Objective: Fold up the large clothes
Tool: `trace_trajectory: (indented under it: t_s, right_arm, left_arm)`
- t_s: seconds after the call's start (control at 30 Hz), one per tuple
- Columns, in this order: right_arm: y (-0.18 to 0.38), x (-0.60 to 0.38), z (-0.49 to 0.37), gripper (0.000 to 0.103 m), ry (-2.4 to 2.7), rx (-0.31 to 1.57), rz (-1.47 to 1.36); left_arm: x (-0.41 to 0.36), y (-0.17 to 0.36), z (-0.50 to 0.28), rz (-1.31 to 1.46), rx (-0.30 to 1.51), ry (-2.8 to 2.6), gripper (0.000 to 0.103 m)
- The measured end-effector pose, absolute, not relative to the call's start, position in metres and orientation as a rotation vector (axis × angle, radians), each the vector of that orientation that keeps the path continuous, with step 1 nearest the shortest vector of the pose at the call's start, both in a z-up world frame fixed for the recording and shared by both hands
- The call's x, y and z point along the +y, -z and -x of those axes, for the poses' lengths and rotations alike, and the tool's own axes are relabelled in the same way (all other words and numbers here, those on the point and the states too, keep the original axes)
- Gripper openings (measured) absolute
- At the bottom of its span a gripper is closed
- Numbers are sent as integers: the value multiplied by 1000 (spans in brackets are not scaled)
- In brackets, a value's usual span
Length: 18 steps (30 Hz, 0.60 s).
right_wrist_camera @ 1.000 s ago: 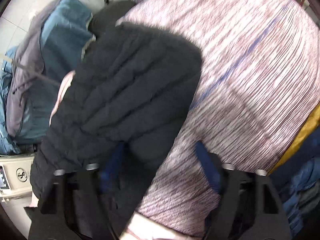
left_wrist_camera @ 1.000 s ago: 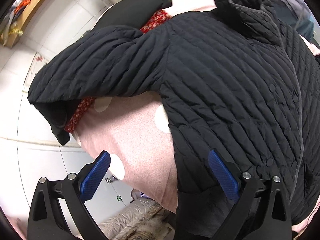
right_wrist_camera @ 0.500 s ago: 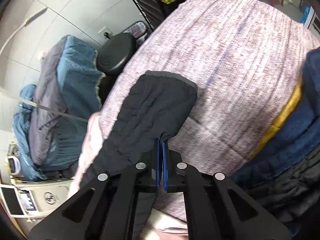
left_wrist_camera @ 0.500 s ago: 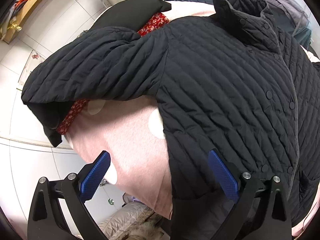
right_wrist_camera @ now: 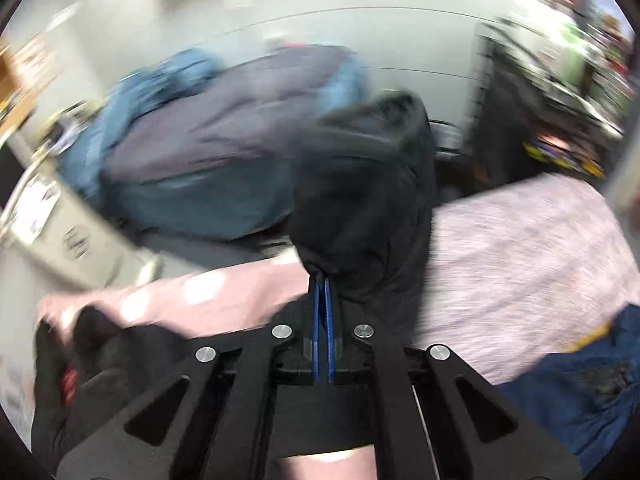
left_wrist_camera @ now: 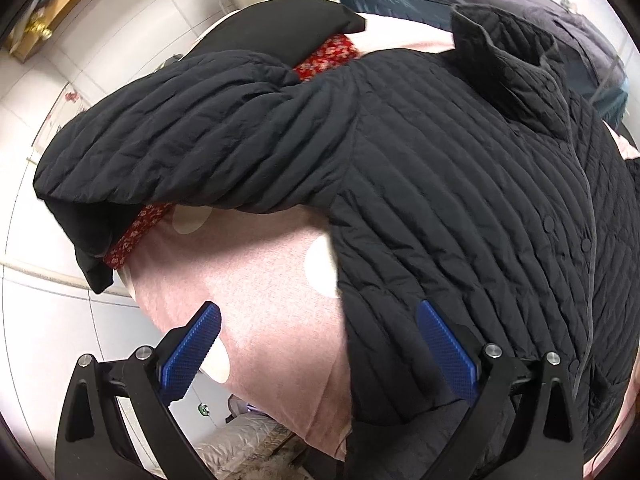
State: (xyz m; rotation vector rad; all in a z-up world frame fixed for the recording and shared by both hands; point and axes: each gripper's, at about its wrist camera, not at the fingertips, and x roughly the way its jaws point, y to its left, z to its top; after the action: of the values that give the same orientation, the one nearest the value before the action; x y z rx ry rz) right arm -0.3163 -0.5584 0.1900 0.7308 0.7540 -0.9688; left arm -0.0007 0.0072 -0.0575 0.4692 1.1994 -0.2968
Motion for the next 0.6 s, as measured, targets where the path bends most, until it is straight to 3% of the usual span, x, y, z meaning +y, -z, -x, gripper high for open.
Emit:
trace_trajectory:
  t_s: [0.3, 0.5, 0.6]
  right_arm:
    - [-208, -378, 108, 3, 417, 846, -546]
    - [-155, -245, 31, 3, 218, 1028, -397]
    - [-123, -182, 12, 3, 158, 1124, -189]
  left_arm:
    - [48, 64, -7, -423, 1205, 198, 97]
    - [75, 72, -8, -364, 1211, 124, 97]
    - [86, 79, -8, -353, 1233, 105, 97]
